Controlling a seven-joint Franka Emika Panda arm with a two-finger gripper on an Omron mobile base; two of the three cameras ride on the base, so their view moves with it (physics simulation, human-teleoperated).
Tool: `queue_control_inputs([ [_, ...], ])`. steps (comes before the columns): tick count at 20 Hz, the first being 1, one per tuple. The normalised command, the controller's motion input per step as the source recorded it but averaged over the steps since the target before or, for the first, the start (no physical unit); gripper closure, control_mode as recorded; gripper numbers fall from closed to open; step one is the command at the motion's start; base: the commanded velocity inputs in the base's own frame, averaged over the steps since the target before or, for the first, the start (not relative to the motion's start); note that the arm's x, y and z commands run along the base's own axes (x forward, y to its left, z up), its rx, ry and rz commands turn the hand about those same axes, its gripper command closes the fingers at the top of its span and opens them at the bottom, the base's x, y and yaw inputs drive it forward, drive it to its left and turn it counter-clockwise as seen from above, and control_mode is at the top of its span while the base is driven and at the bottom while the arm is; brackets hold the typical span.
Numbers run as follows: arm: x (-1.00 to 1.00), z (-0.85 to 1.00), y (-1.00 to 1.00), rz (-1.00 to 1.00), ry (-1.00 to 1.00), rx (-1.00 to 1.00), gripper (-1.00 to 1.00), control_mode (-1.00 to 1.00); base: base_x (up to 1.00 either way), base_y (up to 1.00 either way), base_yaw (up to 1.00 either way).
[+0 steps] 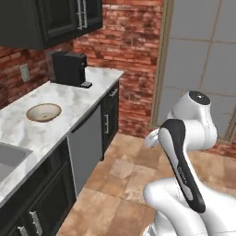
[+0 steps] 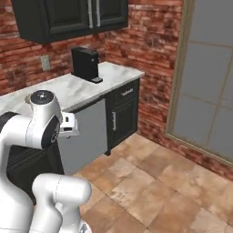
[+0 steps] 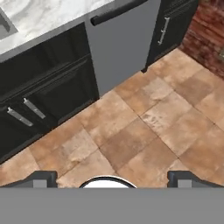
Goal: Clear the mugs and bowl far away from the sink.
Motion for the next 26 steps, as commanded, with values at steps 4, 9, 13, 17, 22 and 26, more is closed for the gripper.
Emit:
queue_control_inputs([
  [4, 0.00, 0.00, 0.00, 0.00, 0.00, 0.00, -1.00, 1.00, 0.99, 0.00, 0.66],
  [9, 0.00, 0.00, 0.00, 0.00, 0.00, 0.00, -1.00, 1.00, 0.95, 0.00, 0.67],
  [13, 0.00, 0.00, 0.00, 0.00, 0.00, 0.00, -1.00, 1.00, 0.99, -0.11, 0.59],
  [17, 0.00, 0.00, 0.00, 0.00, 0.00, 0.00, -1.00, 1.00, 0.48, -0.55, 0.54],
  [22, 0.00, 0.00, 0.00, 0.00, 0.00, 0.00, -1.00, 1.00, 0.39, -0.56, 0.51],
  [26, 0.00, 0.00, 0.00, 0.00, 0.00, 0.00, -1.00, 1.00, 0.88, -0.35, 0.38],
])
